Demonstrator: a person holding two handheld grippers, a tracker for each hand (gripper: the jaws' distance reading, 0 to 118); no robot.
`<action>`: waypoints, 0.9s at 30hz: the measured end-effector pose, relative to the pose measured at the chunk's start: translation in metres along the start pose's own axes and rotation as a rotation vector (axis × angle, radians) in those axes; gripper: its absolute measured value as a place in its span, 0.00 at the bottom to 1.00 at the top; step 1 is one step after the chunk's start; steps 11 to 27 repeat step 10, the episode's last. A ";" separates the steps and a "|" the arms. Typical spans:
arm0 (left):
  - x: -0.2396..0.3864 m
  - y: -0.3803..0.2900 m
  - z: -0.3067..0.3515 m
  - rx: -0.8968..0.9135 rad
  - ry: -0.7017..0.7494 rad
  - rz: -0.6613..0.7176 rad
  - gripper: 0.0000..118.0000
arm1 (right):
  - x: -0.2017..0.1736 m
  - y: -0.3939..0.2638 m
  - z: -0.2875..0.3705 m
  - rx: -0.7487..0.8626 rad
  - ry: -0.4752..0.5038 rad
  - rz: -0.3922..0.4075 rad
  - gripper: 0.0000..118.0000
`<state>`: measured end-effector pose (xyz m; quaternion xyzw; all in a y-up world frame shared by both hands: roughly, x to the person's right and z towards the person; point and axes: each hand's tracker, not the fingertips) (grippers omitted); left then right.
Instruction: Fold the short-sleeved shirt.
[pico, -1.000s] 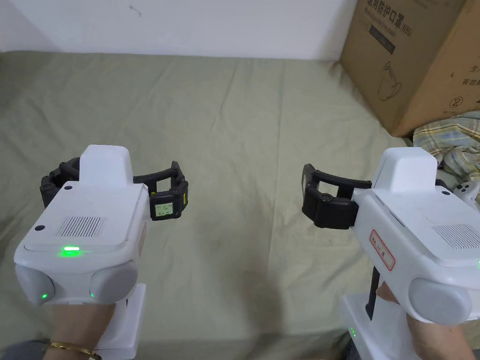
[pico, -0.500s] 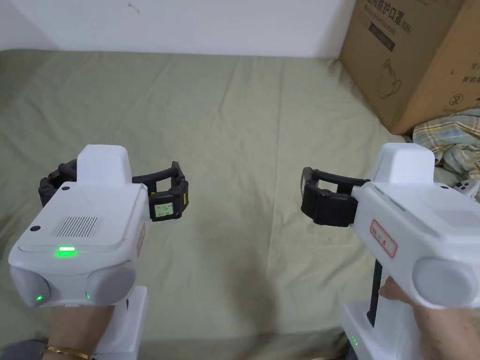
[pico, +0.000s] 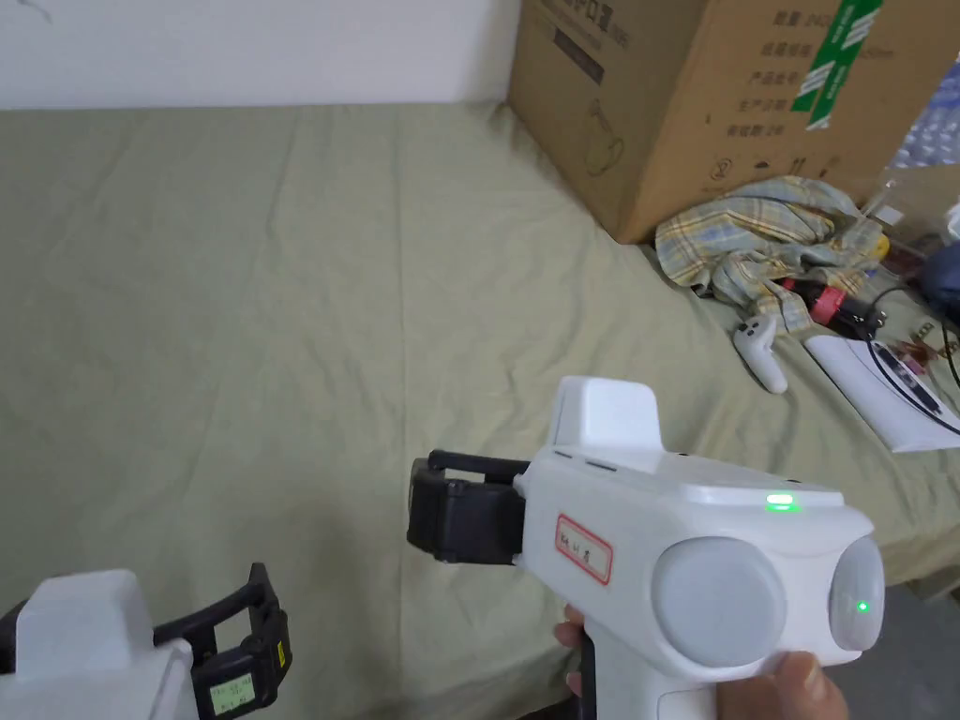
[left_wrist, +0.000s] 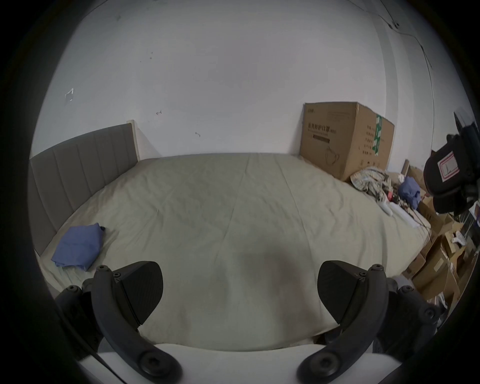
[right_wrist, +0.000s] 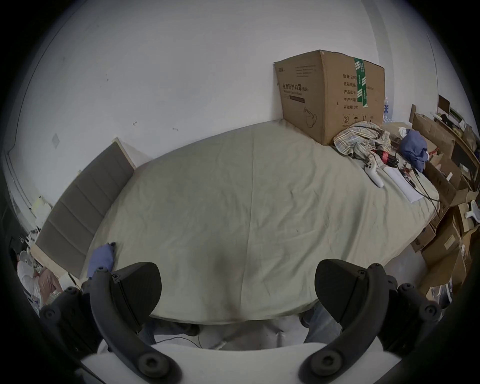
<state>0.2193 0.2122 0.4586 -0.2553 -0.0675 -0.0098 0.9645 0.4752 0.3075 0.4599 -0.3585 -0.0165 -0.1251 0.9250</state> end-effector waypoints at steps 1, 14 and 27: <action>0.000 -0.003 -0.002 -0.012 -0.005 -0.001 1.00 | 0.000 -0.003 -0.003 -0.036 -0.036 0.003 0.99; -0.005 -0.028 -0.023 -0.139 -0.022 0.039 1.00 | -0.002 -0.031 -0.042 -0.109 -0.167 -0.001 0.99; -0.005 -0.028 -0.023 -0.139 -0.022 0.039 1.00 | -0.002 -0.031 -0.042 -0.109 -0.167 -0.001 0.99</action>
